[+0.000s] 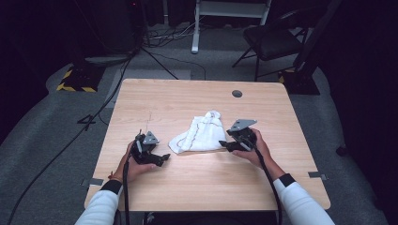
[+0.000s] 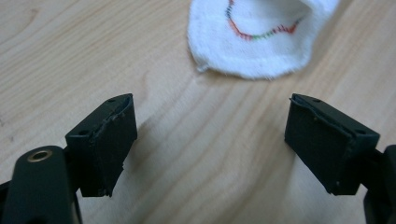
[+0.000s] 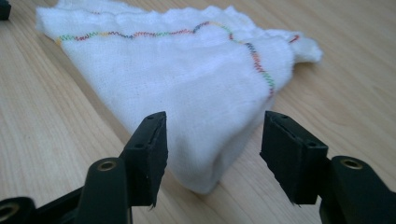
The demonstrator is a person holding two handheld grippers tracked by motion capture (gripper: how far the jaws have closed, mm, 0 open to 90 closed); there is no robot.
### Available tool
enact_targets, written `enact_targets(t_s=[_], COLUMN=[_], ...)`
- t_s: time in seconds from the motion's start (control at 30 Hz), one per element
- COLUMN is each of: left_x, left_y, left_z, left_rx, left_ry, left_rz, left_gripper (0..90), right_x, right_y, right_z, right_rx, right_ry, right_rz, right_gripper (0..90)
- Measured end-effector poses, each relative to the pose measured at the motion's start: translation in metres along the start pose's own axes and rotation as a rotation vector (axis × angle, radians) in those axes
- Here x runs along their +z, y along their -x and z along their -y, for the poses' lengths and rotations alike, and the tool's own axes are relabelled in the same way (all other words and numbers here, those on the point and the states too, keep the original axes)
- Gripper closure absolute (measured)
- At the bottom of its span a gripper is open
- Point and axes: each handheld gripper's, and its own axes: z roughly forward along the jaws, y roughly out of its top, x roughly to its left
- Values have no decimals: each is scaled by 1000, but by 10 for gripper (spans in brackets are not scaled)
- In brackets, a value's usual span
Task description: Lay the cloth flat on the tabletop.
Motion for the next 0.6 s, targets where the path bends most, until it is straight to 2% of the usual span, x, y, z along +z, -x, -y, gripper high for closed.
enact_targets(t_s=[0.1, 0.2, 0.27, 0.33, 0.37, 0.43, 0.47, 0.5, 0.53, 0.57, 0.6], left_x=[5, 10, 13, 17, 21, 25, 28, 31, 34, 35, 36], left_y=[-3, -4, -4, -4, -2, 0, 1, 2, 4, 6, 7], left_z=[-6, -12, -16, -21, -24, -30, -33, -37, -39, -41, -42], left_rx=[-1, -14, -25, -24, -10, -10, -12, -8, 5, 18, 36], left_ry=[5, 14, 30, 38, 28, 24, 28, 23, 24, 24, 24], left_rz=[-12, -10, 14, 10, 25, 51, 67, 81, 75, 73, 83], left_gripper=[187, 253, 275, 282, 282, 308, 308, 347, 359, 421, 421], right_x=[9, 19, 18, 18, 17, 15, 15, 15, 15, 14, 14], right_y=[-2, -6, -5, -4, -4, -6, -6, -6, -6, -6, -6], right_z=[0, 2, 4, 5, 5, 6, 6, 6, 6, 7, 7], right_rx=[12, -3, 1, 5, 0, -30, -30, -34, -38, -44, -44], right_ry=[-10, -55, -53, -55, -54, -48, -48, -48, -47, -53, -53], right_rz=[-9, 6, -4, -7, -8, 4, 4, 4, 6, 18, 18], right_gripper=[436, 527, 581, 606, 653, 737, 737, 750, 763, 780, 780])
